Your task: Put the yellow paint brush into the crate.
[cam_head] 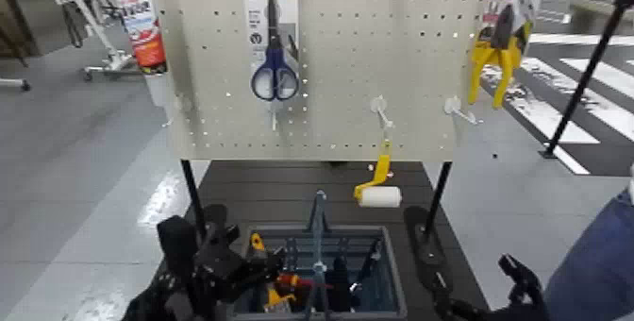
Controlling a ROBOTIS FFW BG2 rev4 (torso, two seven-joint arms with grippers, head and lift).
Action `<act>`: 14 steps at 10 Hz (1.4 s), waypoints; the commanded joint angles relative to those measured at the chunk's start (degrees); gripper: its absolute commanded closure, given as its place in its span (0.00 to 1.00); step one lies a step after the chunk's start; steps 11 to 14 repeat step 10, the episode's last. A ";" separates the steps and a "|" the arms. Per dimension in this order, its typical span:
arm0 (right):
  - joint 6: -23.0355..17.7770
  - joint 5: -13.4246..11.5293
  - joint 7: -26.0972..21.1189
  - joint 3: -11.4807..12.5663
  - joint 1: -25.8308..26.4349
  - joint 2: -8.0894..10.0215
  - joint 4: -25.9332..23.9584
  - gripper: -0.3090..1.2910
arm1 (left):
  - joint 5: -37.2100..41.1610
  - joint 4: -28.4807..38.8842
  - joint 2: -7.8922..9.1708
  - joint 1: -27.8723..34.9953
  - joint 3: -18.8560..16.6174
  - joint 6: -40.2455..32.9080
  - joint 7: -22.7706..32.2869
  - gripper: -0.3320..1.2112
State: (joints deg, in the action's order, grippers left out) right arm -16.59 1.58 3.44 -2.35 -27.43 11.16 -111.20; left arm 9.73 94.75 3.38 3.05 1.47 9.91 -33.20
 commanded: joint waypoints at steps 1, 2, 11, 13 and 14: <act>-0.11 0.00 -0.45 0.59 -1.13 0.00 -1.04 0.28 | -6.12 4.74 -3.65 7.49 -0.59 -7.53 7.36 0.11; 0.15 -0.70 -0.54 0.86 -1.48 0.00 -1.65 0.28 | -7.70 5.01 -5.40 9.87 -0.67 -11.75 10.62 0.12; 1.82 -4.04 -2.91 1.74 -3.06 0.00 -4.20 0.28 | -11.31 6.15 -9.36 17.60 -0.32 -25.11 20.20 0.26; 1.82 -4.04 -2.91 1.74 -3.06 0.00 -4.20 0.28 | -11.31 6.15 -9.36 17.60 -0.32 -25.11 20.20 0.26; 1.82 -4.04 -2.91 1.74 -3.06 0.00 -4.20 0.28 | -11.31 6.15 -9.36 17.60 -0.32 -25.11 20.20 0.26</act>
